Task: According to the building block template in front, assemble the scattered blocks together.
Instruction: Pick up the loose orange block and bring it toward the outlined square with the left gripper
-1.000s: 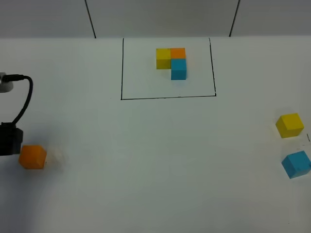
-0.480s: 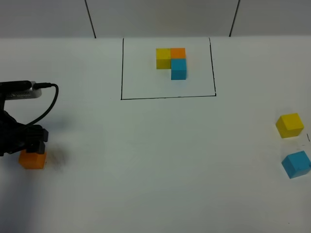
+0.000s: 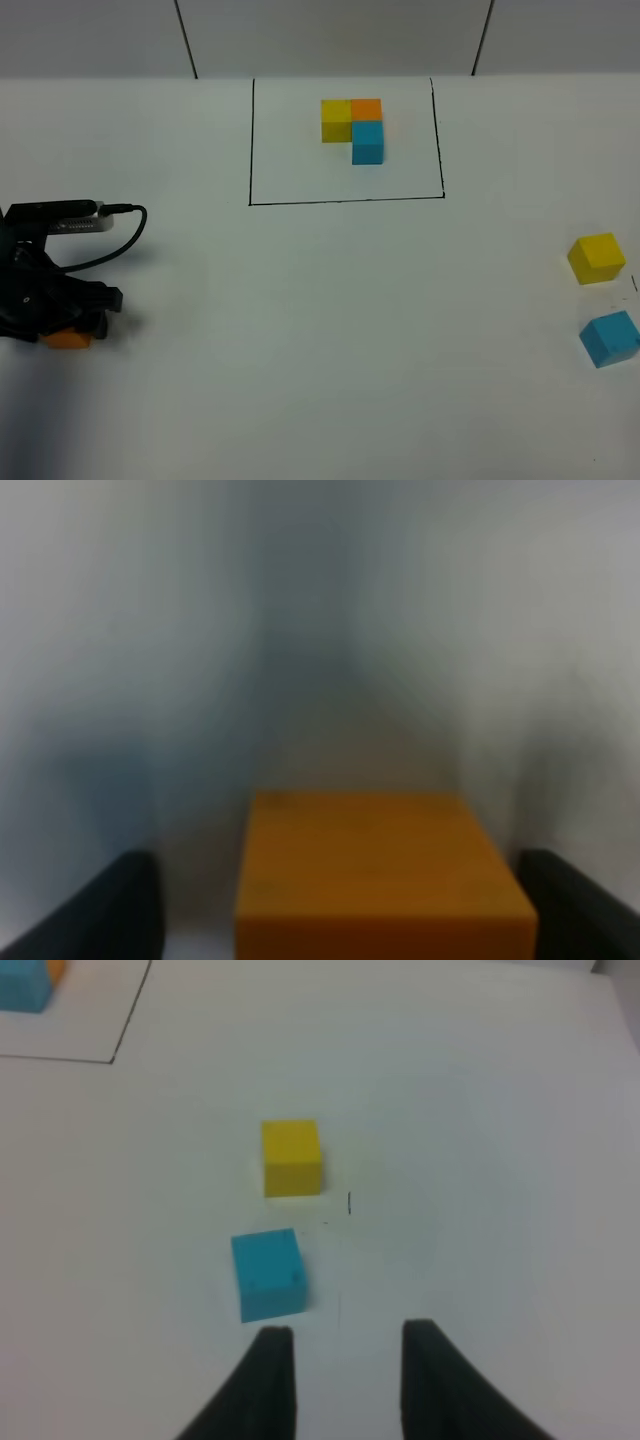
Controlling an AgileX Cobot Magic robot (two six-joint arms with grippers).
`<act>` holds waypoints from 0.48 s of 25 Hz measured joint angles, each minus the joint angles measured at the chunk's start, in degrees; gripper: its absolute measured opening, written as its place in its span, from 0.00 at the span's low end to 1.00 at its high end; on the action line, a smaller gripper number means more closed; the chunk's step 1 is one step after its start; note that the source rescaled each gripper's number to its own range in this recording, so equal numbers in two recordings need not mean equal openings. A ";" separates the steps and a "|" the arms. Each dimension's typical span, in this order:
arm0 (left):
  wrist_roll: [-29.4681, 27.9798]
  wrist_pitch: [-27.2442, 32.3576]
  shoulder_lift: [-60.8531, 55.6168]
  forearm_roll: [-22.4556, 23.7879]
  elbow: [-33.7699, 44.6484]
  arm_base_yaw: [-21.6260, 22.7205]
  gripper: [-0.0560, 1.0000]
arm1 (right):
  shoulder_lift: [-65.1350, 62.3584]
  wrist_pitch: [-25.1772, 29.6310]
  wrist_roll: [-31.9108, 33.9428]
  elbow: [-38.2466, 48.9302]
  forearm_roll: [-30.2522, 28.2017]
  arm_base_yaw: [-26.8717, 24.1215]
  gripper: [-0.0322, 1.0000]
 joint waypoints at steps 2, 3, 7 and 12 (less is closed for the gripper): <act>0.14 -0.92 0.43 0.60 -0.18 0.00 0.26 | 0.00 0.00 0.00 0.00 0.00 0.00 0.03; 0.49 -1.40 0.42 0.60 -0.41 0.00 0.07 | 0.00 0.00 0.00 0.00 0.00 0.00 0.03; 3.48 -0.04 0.77 0.09 -3.57 -1.71 0.05 | 0.00 0.00 0.00 0.00 0.00 0.00 0.03; 17.80 4.48 0.50 -0.10 -12.35 -9.53 0.05 | 0.00 0.00 0.00 0.00 0.00 0.00 0.03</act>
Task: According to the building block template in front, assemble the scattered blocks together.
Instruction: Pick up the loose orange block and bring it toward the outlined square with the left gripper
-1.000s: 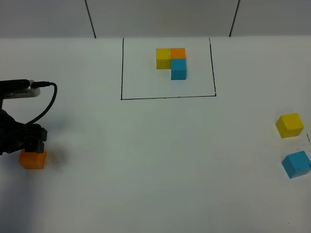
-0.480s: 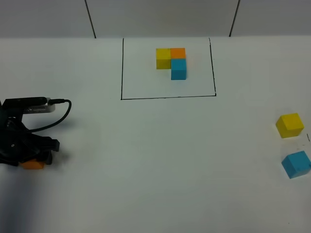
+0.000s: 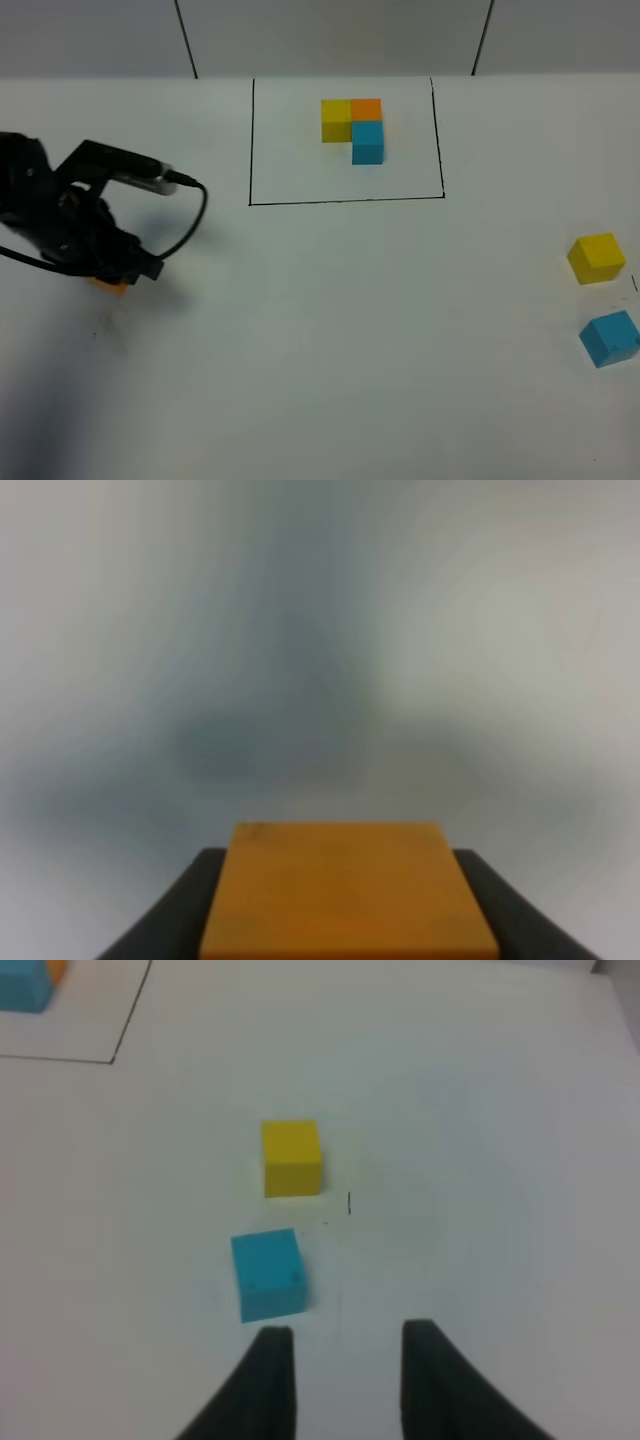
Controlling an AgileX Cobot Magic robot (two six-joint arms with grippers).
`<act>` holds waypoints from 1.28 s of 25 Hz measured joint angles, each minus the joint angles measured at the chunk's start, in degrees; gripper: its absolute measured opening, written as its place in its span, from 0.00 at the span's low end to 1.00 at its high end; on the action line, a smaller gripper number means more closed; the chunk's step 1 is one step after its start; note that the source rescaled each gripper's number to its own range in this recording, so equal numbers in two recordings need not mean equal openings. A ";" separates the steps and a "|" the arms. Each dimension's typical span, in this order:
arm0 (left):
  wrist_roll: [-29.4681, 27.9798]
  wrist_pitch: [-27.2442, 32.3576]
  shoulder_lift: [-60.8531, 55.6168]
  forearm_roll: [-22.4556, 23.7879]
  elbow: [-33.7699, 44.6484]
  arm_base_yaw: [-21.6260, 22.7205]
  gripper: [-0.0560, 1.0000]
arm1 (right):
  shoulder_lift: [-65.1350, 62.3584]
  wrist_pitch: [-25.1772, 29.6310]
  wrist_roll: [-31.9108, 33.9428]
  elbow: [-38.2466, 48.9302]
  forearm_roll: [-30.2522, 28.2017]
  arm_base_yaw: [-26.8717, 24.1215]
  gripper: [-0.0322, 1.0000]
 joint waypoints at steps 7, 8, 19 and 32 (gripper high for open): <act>30.04 9.20 0.06 -4.13 -12.64 -17.23 0.05 | 0.00 0.00 0.00 0.00 0.00 0.00 0.03; 32.15 9.84 0.24 -4.56 -14.74 -19.43 0.05 | 0.00 0.00 0.00 0.00 0.00 0.00 0.03; 34.53 24.37 15.79 -4.40 -40.36 -29.00 0.05 | 0.00 0.00 0.00 0.00 0.00 0.00 0.03; 35.81 26.07 32.61 -3.06 -53.04 -32.60 0.05 | 0.00 0.00 0.00 0.00 0.00 0.00 0.03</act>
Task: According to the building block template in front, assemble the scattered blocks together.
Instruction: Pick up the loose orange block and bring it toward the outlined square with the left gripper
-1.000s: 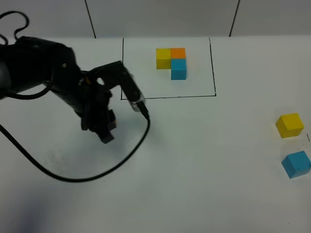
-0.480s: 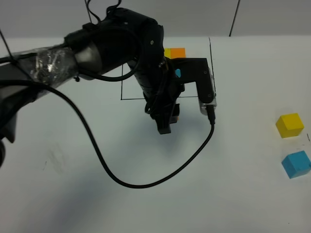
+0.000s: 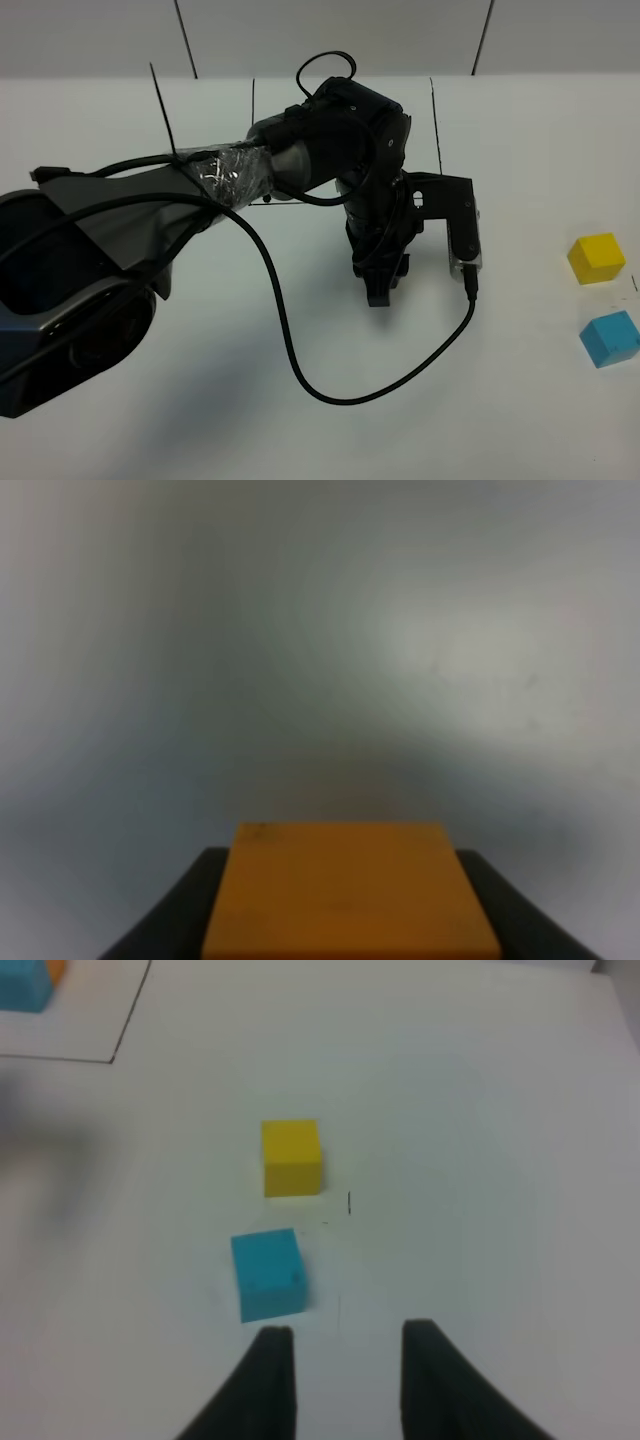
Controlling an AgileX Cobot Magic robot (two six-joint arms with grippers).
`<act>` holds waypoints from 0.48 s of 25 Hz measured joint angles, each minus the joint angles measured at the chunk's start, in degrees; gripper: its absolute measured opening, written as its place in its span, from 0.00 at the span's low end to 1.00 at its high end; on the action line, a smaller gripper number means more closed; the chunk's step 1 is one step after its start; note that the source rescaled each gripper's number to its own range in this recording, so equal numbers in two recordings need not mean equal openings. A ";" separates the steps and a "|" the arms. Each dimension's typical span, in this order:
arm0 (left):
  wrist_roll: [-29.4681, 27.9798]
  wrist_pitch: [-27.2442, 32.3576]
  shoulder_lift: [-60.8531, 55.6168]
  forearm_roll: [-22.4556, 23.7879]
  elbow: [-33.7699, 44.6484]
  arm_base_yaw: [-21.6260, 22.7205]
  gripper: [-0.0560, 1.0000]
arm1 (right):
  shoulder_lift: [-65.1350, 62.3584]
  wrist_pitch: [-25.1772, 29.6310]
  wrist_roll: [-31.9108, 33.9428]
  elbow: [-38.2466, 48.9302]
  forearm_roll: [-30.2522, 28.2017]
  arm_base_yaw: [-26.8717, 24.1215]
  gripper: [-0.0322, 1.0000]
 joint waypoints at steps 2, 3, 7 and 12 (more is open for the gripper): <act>0.01 0.04 1.30 0.13 -0.12 0.00 0.05 | 0.00 0.00 0.00 0.00 0.00 0.00 0.03; 0.01 -0.01 1.83 0.13 -0.18 0.00 0.05 | 0.00 0.00 0.00 0.00 0.00 0.00 0.03; 0.01 -0.74 2.88 0.07 -0.23 0.00 0.05 | 0.00 0.00 0.00 0.00 0.00 0.00 0.03; -1.44 -1.78 2.95 0.02 -0.23 0.00 0.05 | 0.00 0.00 0.00 0.00 0.00 0.00 0.03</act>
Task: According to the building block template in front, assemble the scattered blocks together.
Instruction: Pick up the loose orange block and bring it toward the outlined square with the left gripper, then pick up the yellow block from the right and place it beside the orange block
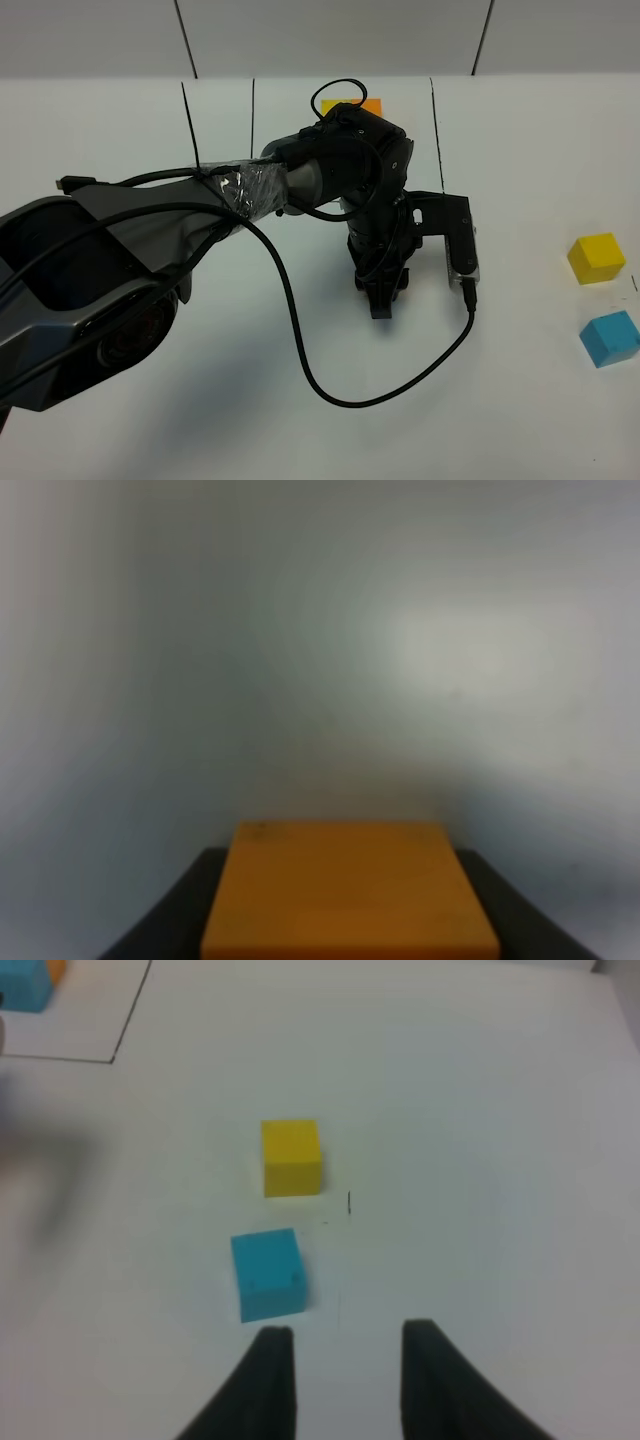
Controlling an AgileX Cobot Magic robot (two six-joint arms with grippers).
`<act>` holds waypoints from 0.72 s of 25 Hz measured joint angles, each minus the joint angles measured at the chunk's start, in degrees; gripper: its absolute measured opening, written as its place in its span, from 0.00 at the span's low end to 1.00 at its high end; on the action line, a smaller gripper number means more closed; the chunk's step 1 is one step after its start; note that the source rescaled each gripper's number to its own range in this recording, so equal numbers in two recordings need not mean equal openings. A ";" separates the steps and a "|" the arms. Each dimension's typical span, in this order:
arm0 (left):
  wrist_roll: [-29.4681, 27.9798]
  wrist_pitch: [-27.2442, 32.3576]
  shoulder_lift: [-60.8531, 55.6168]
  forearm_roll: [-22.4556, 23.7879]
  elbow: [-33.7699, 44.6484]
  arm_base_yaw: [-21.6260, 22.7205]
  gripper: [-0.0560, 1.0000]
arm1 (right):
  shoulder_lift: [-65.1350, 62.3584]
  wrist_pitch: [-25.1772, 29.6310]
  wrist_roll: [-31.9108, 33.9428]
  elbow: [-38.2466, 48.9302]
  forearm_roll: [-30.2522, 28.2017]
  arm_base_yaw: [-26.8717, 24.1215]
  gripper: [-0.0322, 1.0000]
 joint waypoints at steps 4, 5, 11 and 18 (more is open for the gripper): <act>-1.01 0.19 0.00 0.00 0.00 0.00 0.30 | 0.00 0.00 0.00 0.00 0.00 0.00 0.03; -1.16 0.59 0.00 0.00 0.00 0.00 0.48 | 0.00 0.00 0.00 0.00 0.00 0.00 0.03; -2.54 4.13 -4.08 1.88 -0.86 -0.82 1.00 | 0.00 0.00 0.00 0.00 0.00 0.00 0.03; -9.54 14.96 -18.28 5.11 -2.56 -1.19 0.94 | 0.00 0.00 0.00 0.00 0.00 0.00 0.03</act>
